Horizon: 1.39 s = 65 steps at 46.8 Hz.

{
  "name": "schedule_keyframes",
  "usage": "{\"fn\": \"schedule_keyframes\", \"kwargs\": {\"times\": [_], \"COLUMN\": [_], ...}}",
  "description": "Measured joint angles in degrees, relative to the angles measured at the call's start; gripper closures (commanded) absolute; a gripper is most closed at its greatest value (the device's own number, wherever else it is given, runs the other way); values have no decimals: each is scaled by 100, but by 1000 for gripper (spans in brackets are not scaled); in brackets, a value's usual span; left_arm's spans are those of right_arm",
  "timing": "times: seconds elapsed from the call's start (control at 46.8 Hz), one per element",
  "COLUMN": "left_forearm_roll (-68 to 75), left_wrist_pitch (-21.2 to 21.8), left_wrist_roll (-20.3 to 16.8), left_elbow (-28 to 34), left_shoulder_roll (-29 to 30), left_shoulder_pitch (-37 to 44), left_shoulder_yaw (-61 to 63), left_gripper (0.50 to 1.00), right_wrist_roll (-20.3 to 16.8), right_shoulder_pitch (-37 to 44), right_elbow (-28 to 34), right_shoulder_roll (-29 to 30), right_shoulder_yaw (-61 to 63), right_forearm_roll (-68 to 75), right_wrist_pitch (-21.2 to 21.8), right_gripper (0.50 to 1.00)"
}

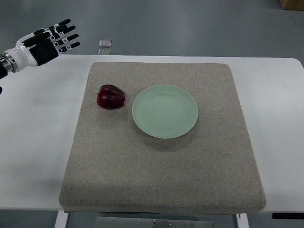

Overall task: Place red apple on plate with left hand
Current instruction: 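Extend the open left hand forward above the table toward the apple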

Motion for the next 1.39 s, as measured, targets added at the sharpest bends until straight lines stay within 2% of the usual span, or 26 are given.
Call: {"fn": "schedule_keyframes", "kwargs": {"times": [0.684,0.898,1.005,1.261,1.39], "left_forearm_roll": [26,823,1873,5083,6218], "left_wrist_pitch": [-16,-24,-34,-19,9], "left_wrist_roll": [-11,-169,-483,-2207,-2633], "left_elbow": [271,401,357,12,-307], "left_shoulder_roll": [-93,-104,-93,134,212], "left_shoulder_pitch": [-167,-563,-627,-718,-758], "left_shoulder_yaw": [122,606,643,644,643], "left_gripper": [504,504,504,504,504], "right_wrist_roll": [0,0,0,0,0], "right_shoulder_pitch": [0,1,1,1,1], "right_elbow": [0,0,0,0,0], "right_shoulder_roll": [0,0,0,0,0], "right_shoulder_yaw": [0,0,1,0,0], "right_forearm_roll": [0,0,0,0,0], "right_wrist_pitch": [1,0,1,1,1], "right_gripper": [536,536,536,536,536]}}
